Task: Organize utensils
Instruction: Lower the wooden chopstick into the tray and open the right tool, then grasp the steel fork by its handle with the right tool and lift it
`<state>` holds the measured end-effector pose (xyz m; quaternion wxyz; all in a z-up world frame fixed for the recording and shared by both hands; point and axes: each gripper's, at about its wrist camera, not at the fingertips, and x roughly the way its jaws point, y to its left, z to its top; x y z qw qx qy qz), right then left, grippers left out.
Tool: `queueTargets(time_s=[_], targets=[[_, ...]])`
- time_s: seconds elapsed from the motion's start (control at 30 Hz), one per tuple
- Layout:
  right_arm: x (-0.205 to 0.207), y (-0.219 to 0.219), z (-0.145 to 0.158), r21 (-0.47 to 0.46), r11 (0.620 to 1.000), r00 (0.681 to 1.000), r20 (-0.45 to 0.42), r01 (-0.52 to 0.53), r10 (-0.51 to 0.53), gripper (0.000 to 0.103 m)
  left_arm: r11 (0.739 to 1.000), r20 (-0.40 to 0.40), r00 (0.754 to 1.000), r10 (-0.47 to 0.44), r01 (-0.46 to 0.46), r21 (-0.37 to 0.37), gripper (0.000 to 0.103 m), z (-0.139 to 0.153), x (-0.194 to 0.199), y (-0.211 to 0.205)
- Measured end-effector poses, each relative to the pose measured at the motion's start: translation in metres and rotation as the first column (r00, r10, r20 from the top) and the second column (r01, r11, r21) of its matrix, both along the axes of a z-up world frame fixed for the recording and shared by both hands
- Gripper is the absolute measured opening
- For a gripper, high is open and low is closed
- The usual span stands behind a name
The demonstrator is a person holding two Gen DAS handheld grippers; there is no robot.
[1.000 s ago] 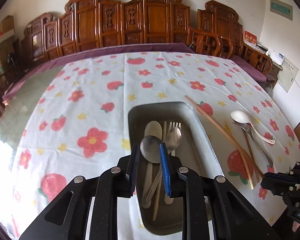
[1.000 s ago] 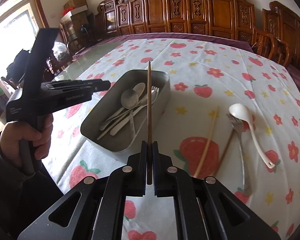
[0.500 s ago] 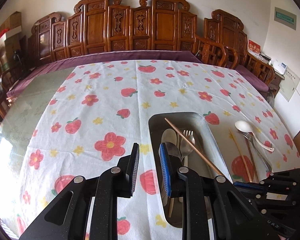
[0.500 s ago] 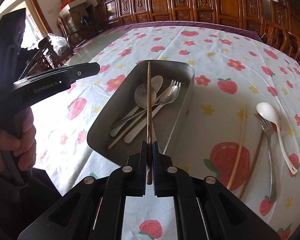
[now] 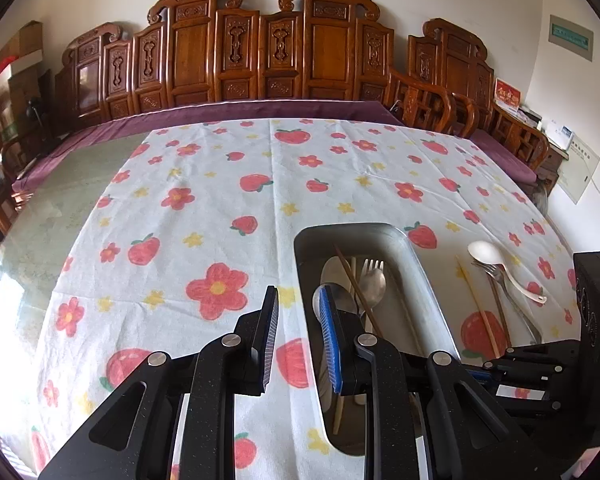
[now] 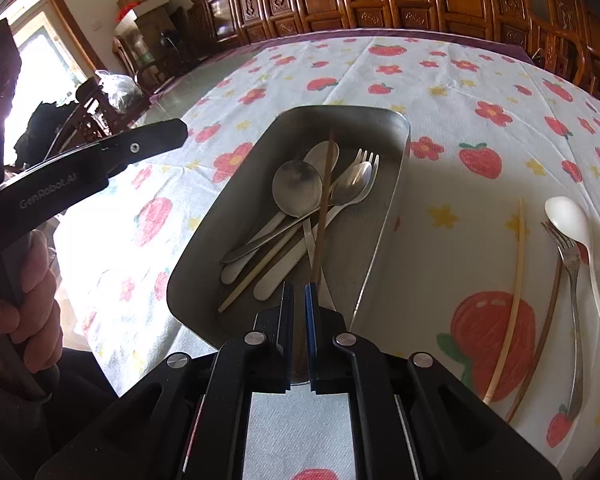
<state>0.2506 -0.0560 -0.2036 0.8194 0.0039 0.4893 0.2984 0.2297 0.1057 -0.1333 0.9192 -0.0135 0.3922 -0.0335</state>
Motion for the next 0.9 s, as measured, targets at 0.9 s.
queueTargets(time_s=[0.9], targets=[[0.000, -0.187, -0.013, -0.159, 0.955, 0.955, 0.205, 0.249, -0.214, 0.017, 0.984, 0.009, 0.985, -0.172, 0.172, -0.054, 0.048, -0.005, -0.022, -0.103]])
